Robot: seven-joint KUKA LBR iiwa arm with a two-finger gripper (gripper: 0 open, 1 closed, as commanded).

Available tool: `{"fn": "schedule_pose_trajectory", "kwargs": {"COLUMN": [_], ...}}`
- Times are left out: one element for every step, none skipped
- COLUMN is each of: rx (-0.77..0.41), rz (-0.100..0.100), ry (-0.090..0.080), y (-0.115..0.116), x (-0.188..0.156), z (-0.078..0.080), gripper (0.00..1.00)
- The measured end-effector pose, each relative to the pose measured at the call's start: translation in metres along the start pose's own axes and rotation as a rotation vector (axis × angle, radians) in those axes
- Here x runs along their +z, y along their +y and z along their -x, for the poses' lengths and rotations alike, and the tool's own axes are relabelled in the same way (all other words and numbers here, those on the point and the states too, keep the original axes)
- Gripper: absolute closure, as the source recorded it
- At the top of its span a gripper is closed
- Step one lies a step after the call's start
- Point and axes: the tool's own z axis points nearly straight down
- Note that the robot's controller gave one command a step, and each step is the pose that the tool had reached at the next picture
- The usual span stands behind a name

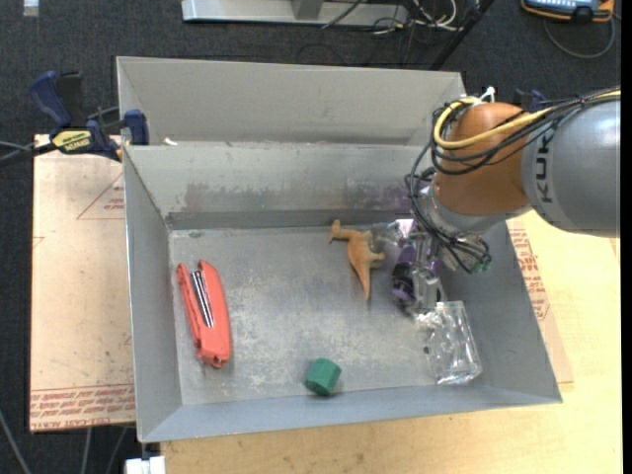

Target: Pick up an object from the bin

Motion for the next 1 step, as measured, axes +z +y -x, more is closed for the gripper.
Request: {"fn": "schedule_pose_trajectory", "kwargs": {"rx": [0.202], "rz": [0.006], "ry": [0.007], "y": [-0.0044], "x": [0.0002], "z": [-0.0037], "gripper": [0.00]}}
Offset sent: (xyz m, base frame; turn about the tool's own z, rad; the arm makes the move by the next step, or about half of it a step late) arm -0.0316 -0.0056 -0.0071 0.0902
